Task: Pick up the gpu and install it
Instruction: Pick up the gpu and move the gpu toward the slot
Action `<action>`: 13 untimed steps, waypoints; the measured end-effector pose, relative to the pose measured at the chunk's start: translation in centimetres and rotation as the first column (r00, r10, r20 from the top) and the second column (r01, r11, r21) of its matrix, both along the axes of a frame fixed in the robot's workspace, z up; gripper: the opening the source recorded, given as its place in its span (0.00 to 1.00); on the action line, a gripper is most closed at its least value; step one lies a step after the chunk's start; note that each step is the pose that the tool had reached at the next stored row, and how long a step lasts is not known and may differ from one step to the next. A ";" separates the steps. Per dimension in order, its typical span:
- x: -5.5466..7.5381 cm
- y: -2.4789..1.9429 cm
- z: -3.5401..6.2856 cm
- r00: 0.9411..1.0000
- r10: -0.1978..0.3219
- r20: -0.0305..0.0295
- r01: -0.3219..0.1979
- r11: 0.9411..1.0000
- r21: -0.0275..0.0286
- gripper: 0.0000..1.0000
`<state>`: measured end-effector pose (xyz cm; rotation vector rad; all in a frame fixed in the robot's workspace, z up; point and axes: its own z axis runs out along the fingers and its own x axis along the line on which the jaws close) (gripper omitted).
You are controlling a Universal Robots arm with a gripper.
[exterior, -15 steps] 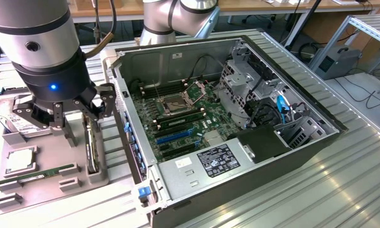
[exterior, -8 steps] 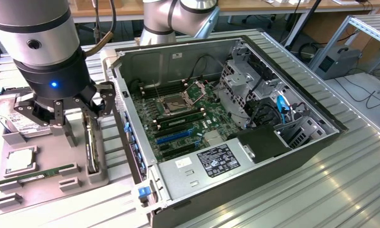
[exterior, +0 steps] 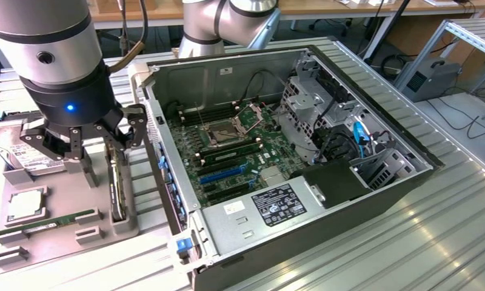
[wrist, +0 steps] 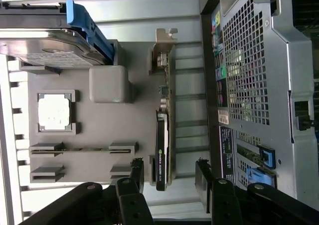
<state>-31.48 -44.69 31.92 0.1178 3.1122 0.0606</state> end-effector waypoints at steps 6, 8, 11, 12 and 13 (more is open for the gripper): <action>0.0 0.05 -0.48 1.000 0.000 0.000 0.000 1.000 0.000 0.54; 0.0 0.05 -0.64 1.000 0.000 0.000 0.000 1.000 0.000 0.54; 0.0 0.05 -0.85 1.000 0.000 0.000 0.000 1.000 0.000 0.54; 0.0 0.05 -0.93 1.000 0.000 0.000 0.000 1.000 0.000 0.54; 0.0 0.05 -0.99 1.000 0.000 0.000 0.000 1.000 0.000 0.54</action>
